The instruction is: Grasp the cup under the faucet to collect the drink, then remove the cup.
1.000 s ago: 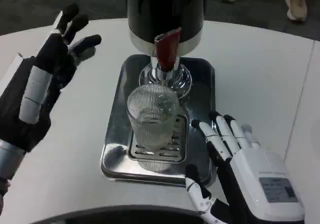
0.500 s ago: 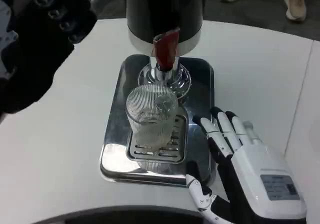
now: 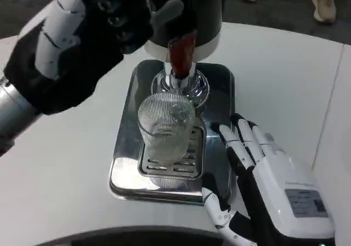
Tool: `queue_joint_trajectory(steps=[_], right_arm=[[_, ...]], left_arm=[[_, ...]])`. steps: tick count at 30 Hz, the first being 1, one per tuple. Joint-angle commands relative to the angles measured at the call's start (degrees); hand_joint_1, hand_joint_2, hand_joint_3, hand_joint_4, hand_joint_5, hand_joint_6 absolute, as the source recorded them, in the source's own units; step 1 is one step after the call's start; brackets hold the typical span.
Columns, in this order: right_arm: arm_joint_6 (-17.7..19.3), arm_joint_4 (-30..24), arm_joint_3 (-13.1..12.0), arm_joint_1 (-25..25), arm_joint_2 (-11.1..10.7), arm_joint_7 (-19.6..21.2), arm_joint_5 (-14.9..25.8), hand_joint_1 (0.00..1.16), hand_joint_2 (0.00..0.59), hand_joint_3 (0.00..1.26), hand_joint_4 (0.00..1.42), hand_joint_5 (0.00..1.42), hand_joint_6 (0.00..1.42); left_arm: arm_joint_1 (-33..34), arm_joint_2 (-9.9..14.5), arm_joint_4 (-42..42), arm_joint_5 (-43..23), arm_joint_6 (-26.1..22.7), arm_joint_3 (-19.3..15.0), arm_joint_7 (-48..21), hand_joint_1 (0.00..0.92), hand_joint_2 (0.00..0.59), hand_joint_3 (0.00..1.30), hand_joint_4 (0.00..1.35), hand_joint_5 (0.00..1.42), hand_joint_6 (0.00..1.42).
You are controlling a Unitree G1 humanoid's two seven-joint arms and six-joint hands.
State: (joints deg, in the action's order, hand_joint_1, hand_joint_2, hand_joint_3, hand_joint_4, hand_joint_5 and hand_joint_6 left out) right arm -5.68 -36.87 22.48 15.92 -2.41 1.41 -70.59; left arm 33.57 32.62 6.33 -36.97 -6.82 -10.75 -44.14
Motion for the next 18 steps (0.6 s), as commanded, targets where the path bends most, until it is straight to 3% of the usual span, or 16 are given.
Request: queue_joint_trajectory(steps=[1,6,18], right_arm=[[-0.7,-1.86,-0.06,0.87,0.54,-0.34,-0.54,0.25,0.522,0.13,0.01,0.04,0.13],[-0.94,-2.57,-0.12,1.99,0.59,-0.36,-0.45,0.26,0.522,0.14,0.02,0.05,0.14],[-1.08,-2.41,-0.24,1.98,1.15,-0.04,0.11,0.27,0.531,0.15,0.04,0.06,0.18]], left_arm=[[0.84,-2.04,-1.83,4.36,3.38,1.7,-0.75,0.0,0.194,0.0,0.0,0.01,0.0],[1.81,-3.35,-3.78,7.39,5.04,3.17,-1.27,0.0,0.192,0.0,0.0,0.02,0.0],[3.96,-3.33,-7.06,13.41,10.58,6.63,-6.09,0.0,0.182,0.0,0.0,0.05,0.03]])
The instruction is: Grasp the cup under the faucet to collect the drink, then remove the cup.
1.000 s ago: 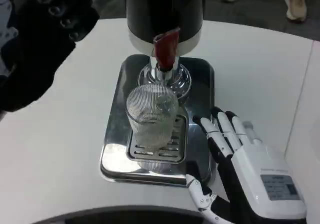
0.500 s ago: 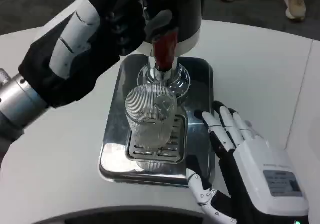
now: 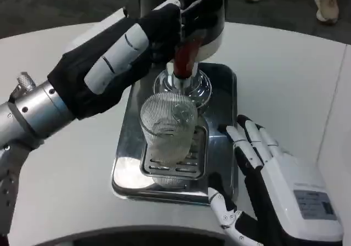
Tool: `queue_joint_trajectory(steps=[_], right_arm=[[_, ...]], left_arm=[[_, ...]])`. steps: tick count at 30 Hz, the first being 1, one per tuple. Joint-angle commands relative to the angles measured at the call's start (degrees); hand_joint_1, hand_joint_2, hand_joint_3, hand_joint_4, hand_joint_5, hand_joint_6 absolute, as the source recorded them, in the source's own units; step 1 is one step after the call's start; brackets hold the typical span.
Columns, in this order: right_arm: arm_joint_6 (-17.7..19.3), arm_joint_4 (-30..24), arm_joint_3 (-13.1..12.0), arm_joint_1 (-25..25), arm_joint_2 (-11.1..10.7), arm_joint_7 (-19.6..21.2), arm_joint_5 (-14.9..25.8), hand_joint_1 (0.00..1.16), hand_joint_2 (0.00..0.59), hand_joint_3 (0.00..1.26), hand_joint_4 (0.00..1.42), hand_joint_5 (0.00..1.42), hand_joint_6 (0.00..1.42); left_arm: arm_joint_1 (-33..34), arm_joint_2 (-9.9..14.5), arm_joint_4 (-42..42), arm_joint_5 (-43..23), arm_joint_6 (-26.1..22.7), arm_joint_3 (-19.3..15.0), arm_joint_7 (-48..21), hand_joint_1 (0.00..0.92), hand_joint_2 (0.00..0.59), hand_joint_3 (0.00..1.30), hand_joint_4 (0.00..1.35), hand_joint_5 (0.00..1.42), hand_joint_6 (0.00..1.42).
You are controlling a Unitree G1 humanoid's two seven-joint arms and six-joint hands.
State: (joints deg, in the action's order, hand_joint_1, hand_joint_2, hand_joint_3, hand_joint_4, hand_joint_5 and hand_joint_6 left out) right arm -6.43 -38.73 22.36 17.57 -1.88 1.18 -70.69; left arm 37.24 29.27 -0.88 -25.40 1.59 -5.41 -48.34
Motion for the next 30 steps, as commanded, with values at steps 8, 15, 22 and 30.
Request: queue_joint_trajectory(steps=[8,15,22,30], right_arm=[[-0.66,0.09,-0.27,-0.16,0.9,-0.53,1.43,0.29,0.529,0.16,0.05,0.07,0.2],[-1.63,0.68,-0.5,-0.74,1.67,-0.79,2.97,0.35,0.522,0.16,0.06,0.08,0.23],[-3.2,0.88,-1.1,-0.8,2.54,-1.35,5.08,0.43,0.448,0.14,0.06,0.1,0.25],[-3.68,1.37,-2.51,-1.92,2.24,-3.13,11.65,0.48,0.377,0.08,0.05,0.1,0.28]], left_arm=[[-1.67,2.38,2.48,8.39,10.12,1.98,-2.12,0.0,0.17,0.0,0.0,0.07,0.05],[-3.08,4.64,3.62,17.24,20.3,3.25,0.04,0.0,0.161,0.02,0.0,0.08,0.05],[-4.28,5.66,4.2,22.69,25.64,4.32,2.89,0.0,0.148,0.03,0.0,0.07,0.05],[-6.16,7.0,6.3,24.3,27.1,4.37,5.12,0.0,0.149,0.03,0.0,0.06,0.06]])
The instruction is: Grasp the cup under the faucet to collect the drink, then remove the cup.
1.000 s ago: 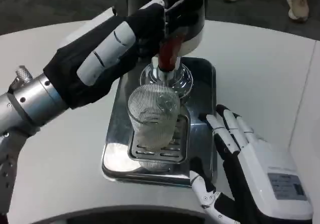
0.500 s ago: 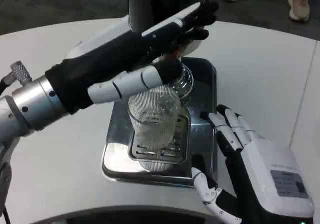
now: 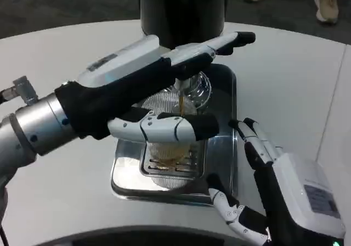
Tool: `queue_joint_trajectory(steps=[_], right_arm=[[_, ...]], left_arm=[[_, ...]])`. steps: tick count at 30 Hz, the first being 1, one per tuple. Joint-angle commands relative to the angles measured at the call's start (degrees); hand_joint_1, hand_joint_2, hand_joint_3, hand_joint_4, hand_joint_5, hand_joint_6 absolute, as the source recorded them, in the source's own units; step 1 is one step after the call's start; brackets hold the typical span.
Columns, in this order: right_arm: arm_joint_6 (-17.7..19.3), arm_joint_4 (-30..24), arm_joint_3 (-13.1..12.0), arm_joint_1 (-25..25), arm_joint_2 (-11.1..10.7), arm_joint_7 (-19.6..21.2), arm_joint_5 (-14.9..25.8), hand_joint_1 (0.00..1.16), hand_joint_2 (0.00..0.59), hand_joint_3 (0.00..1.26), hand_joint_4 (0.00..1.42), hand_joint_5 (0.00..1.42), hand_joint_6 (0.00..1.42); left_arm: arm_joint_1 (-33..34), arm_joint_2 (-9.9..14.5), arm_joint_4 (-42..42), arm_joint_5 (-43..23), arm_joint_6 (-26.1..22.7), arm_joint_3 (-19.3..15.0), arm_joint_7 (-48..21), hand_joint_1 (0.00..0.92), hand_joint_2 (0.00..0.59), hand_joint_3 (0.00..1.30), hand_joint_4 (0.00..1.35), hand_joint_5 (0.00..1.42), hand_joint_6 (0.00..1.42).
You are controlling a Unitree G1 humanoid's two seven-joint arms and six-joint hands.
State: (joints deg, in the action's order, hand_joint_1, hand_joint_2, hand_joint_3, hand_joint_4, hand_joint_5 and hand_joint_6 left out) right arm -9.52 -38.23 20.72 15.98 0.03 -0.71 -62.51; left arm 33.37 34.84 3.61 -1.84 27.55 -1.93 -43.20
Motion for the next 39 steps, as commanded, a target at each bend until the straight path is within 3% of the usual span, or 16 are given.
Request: queue_joint_trajectory(steps=[1,3,4,5,7,11,16,26,39], right_arm=[[-0.59,1.11,-1.24,-0.55,0.39,-1.52,5.13,0.49,0.348,0.06,0.04,0.1,0.29],[-0.35,1.63,-2.03,-1.09,0.2,-1.95,8.27,0.52,0.308,0.04,0.03,0.1,0.3],[-0.23,1.83,-2.35,-1.41,0.12,-2.06,9.66,0.54,0.272,0.03,0.02,0.1,0.3],[-0.14,2.14,-2.73,-1.75,0.1,-2.13,11.24,0.59,0.192,0.03,0.02,0.1,0.3],[-0.02,2.72,-3.31,-2.29,0.0,-2.17,13.78,0.66,0.148,0.01,0.0,0.09,0.3],[1.07,5.03,-4.35,-4.28,-1.06,-1.97,18.33,0.69,0.132,0.0,0.0,0.06,0.27],[1.75,8.15,-4.78,-6.94,-1.9,-1.08,20.96,0.71,0.116,0.0,0.0,0.01,0.21],[2.32,16.8,-6.09,-13.9,-1.37,2.03,25.86,0.76,0.054,0.0,0.0,0.0,0.13],[3.32,25.79,-7.0,-21.82,-0.88,3.95,31.1,0.98,0.0,0.0,0.0,0.0,0.1]], left_arm=[[-2.56,1.57,2.16,0.74,1.11,0.86,0.19,0.0,0.149,0.03,0.0,0.06,0.06],[-3.31,1.91,3.05,0.74,0.85,0.79,0.62,0.0,0.155,0.03,0.0,0.06,0.06],[-3.6,2.06,3.38,0.72,0.71,0.8,0.77,0.0,0.155,0.03,0.0,0.06,0.06],[-3.89,2.23,3.74,0.69,0.6,0.8,0.95,0.0,0.155,0.03,0.0,0.05,0.06],[-4.33,2.53,4.33,0.65,0.43,0.81,1.29,0.0,0.157,0.03,0.0,0.05,0.06],[-5.13,3.02,5.45,0.6,-0.14,0.76,1.99,0.0,0.159,0.03,0.0,0.05,0.06],[-6.28,3.46,6.81,0.2,-0.87,0.42,2.93,0.0,0.16,0.02,0.0,0.04,0.06],[-7.33,4.57,8.51,0.29,-2.09,0.08,3.59,0.0,0.161,0.02,0.0,0.04,0.06],[-7.76,5.19,8.94,0.35,-2.86,-0.04,3.84,0.0,0.159,0.01,0.0,0.03,0.04]])
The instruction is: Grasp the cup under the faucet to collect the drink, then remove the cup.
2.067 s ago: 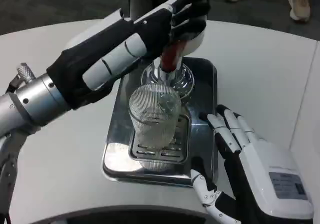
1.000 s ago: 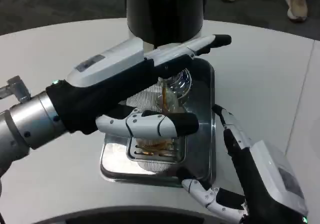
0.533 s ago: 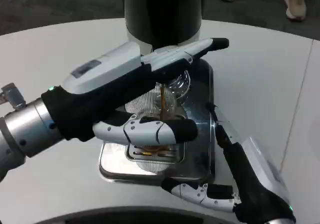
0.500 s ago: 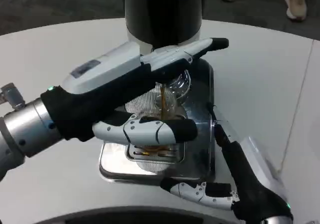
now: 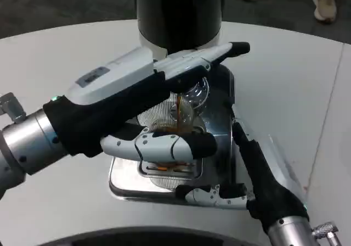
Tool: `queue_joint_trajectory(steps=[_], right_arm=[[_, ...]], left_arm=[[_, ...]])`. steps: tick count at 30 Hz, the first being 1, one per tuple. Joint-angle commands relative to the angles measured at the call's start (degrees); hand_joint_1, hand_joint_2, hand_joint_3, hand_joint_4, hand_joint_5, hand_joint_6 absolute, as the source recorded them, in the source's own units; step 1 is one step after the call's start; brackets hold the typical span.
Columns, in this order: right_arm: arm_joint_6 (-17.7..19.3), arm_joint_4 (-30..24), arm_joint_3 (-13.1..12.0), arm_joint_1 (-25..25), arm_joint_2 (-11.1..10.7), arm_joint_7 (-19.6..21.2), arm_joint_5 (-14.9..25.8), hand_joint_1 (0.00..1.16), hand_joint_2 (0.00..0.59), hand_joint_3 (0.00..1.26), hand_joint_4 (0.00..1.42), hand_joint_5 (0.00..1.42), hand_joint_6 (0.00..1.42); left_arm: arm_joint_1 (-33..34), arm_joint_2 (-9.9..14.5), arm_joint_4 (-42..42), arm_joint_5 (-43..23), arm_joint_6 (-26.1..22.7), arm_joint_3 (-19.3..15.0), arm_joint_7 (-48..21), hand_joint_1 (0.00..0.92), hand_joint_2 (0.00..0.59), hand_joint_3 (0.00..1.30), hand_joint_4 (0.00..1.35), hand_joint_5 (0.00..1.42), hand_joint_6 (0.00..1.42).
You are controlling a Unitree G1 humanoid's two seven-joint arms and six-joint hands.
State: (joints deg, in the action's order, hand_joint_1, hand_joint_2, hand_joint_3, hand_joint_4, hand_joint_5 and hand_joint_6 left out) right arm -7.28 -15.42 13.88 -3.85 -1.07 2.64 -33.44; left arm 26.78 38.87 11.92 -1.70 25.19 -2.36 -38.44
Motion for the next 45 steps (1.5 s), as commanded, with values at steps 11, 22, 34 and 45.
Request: queue_joint_trajectory(steps=[11,22,34,45], right_arm=[[3.21,11.98,-0.72,-9.37,1.77,2.08,7.74,1.15,0.057,0.0,0.0,0.0,0.08],[5.56,17.8,-0.64,-13.14,3.99,4.39,10.57,1.16,0.142,0.0,0.0,0.0,0.09],[7.4,22.65,0.24,-15.75,5.76,5.64,12.18,1.16,0.211,0.0,0.0,0.0,0.12],[8.66,24.9,1.29,-16.05,6.23,5.89,12.88,0.62,0.214,0.0,0.0,0.0,0.15]], left_arm=[[-1.46,1.7,0.36,0.31,-0.82,-0.04,-0.52,0.0,0.148,0.0,0.0,0.0,0.01],[-1.66,1.84,0.2,0.2,-1.3,-0.63,-0.6,0.0,0.145,0.0,0.0,0.0,0.0],[-1.98,2.09,0.63,0.36,-1.91,-1.16,-0.49,0.0,0.14,0.0,0.0,0.0,0.0],[-2.49,2.21,1.32,0.43,-2.4,-0.62,-0.51,0.0,0.175,0.08,0.0,0.06,0.07]])
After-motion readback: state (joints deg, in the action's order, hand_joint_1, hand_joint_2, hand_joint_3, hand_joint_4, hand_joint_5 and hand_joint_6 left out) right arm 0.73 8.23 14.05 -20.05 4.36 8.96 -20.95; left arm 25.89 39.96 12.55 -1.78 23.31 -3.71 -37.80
